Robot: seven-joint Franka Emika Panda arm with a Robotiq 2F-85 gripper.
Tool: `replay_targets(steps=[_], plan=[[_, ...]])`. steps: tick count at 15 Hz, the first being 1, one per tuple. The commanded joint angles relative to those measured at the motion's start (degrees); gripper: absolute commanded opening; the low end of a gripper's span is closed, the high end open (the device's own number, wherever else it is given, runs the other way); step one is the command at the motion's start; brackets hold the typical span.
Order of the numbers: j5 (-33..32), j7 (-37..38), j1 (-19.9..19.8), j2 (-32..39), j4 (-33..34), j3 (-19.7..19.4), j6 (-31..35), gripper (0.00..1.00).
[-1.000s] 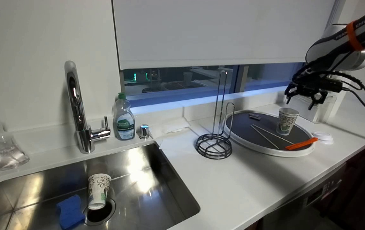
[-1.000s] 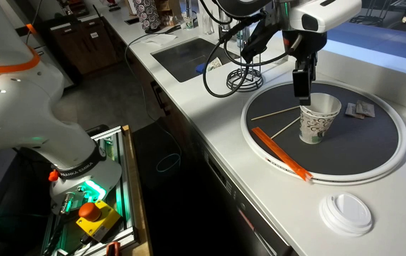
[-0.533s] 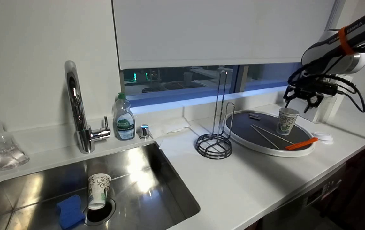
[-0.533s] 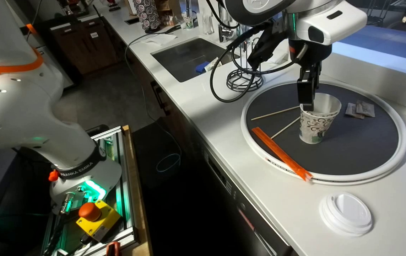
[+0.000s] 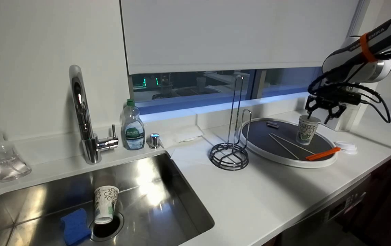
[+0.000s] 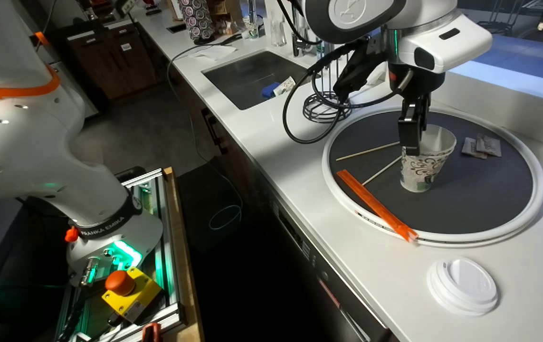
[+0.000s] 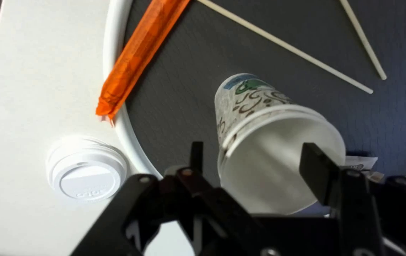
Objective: Remove the paper cup from the other paper cup and put it on the tray
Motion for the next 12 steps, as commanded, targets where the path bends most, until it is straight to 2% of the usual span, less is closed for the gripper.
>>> replay_targets(steps=[1,6,12], plan=[[1.39,-0.83,0.83,0.93,0.64,-1.10,0.25,0.40],[1.37,-0.82,0.89,0.96,0.58,-1.26,0.35,0.01],[1.42,-0.94,0.98,0.97,0.56,-1.27,0.37,0.01]])
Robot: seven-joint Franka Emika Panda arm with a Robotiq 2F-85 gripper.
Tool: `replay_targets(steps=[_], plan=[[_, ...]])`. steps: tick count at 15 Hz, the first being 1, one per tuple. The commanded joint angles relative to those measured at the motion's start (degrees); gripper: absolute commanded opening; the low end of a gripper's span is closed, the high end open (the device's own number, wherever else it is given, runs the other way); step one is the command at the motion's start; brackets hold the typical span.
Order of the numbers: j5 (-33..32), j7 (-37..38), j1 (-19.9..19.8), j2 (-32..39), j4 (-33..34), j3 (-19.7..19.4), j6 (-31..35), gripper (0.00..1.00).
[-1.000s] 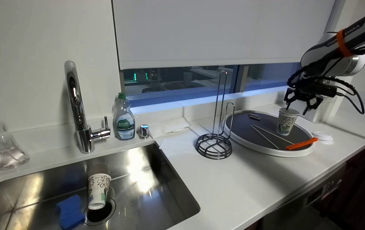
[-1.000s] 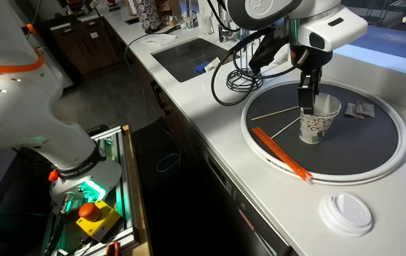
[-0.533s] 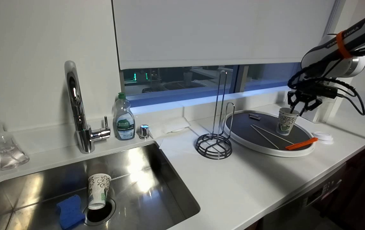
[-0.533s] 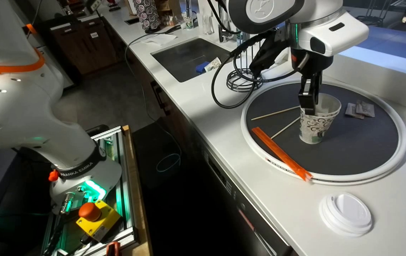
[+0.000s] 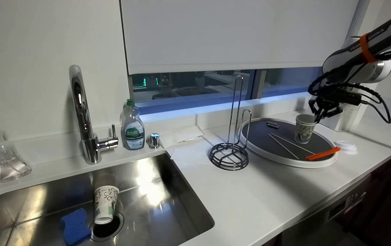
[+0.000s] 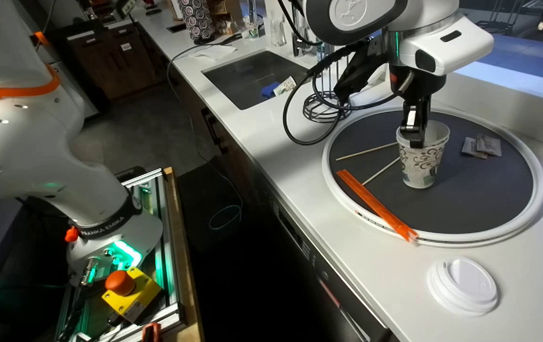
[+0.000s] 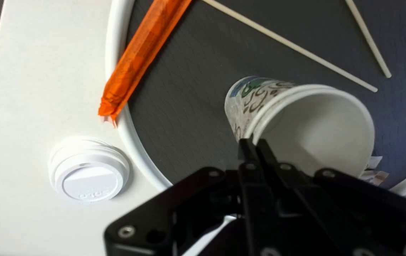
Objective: Remove the paper cup from the other paper cup and put it on the tray
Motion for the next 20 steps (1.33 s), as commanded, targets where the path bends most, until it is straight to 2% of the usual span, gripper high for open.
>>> replay_targets(steps=[1,9,13,15,16,17,20], plan=[[1.06,-0.90,0.91,0.56,0.45,-0.89,0.33,0.01],[1.63,-1.78,1.13,-3.34,0.41,-0.64,0.22,0.01],[8.40,-6.57,0.05,-5.17,0.57,0.66,-2.00,0.01],[1.79,-1.51,1.73,-5.56,-0.24,-1.45,1.47,0.01],[4.78,-5.13,1.01,-6.26,-0.21,-0.45,-0.52,0.01],[5.50,-5.54,0.85,-6.42,-0.04,-0.31,-1.30,0.01],[15.05,-14.04,-0.70,-7.38,0.60,1.62,-6.42,0.01]])
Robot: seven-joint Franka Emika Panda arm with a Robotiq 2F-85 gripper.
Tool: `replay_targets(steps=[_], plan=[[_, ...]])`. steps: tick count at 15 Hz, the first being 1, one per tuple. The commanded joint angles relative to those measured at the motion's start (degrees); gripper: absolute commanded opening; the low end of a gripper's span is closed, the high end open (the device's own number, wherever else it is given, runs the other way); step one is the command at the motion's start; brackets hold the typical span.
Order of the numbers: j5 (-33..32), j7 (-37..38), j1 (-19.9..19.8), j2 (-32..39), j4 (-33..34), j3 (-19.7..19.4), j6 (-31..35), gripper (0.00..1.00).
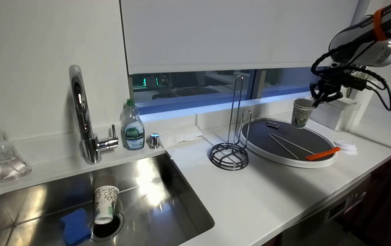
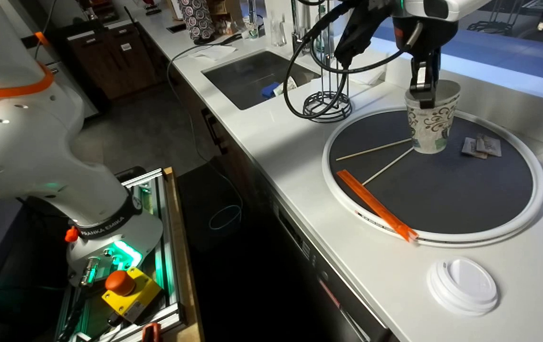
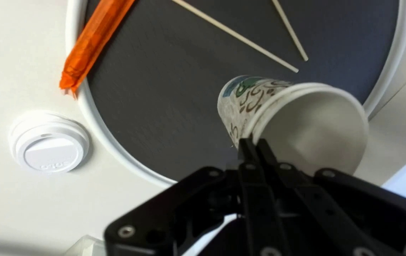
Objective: Remove the paper cup from the other paper cup and put it on the tray
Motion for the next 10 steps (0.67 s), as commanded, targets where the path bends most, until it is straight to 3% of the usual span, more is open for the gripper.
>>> replay_targets(steps=[1,10], plan=[[10.29,-9.44,-1.54,-2.14,-0.13,1.65,-6.91,0.01],[10.77,-13.76,-1.35,-4.28,0.17,0.62,-12.25,0.01]])
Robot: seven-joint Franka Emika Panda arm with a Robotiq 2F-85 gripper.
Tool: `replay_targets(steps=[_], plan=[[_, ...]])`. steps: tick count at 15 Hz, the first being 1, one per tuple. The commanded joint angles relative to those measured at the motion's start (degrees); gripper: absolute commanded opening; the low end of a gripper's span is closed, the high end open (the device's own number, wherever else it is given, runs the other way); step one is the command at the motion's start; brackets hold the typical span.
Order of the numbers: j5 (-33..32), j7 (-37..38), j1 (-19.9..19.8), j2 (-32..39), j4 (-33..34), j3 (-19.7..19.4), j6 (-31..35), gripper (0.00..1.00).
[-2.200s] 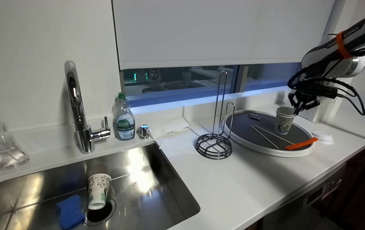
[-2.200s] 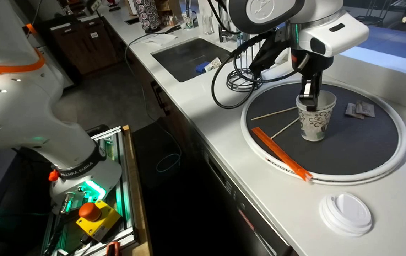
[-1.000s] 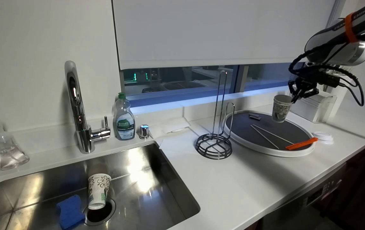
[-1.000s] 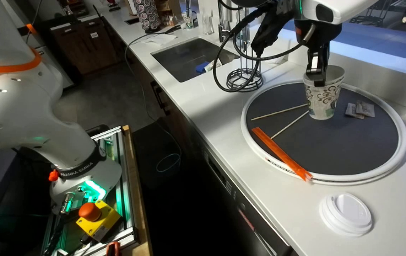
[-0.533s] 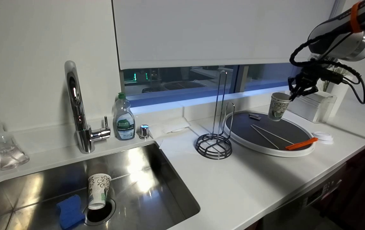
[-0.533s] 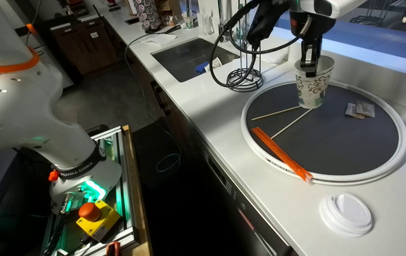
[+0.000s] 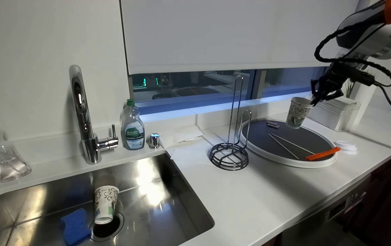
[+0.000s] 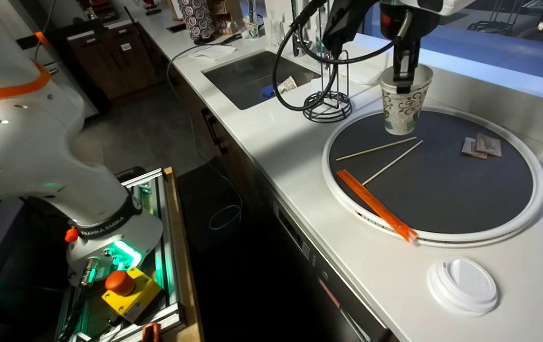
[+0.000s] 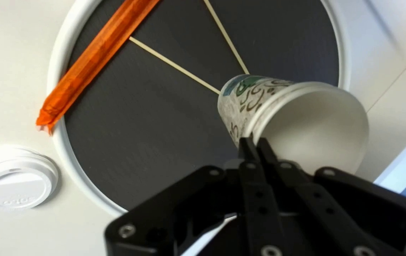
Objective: Remove the paper cup from the other paper cup and put it on the tray
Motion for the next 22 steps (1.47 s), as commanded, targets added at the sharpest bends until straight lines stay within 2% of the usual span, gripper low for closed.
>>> replay_targets(steps=[1,10,11,20,22], plan=[[1.14,-3.78,-0.48,-1.76,-0.14,-0.02,-3.75,0.01],[-1.92,-7.08,-0.07,-6.04,-0.62,-0.47,-4.27,0.01],[-0.88,-5.92,0.08,-4.44,0.22,-0.36,-2.29,0.04],[-1.22,-6.53,0.10,-5.04,0.17,-0.39,-2.54,0.04],[-6.49,-2.70,0.28,-4.36,-0.20,-0.52,0.84,0.01]])
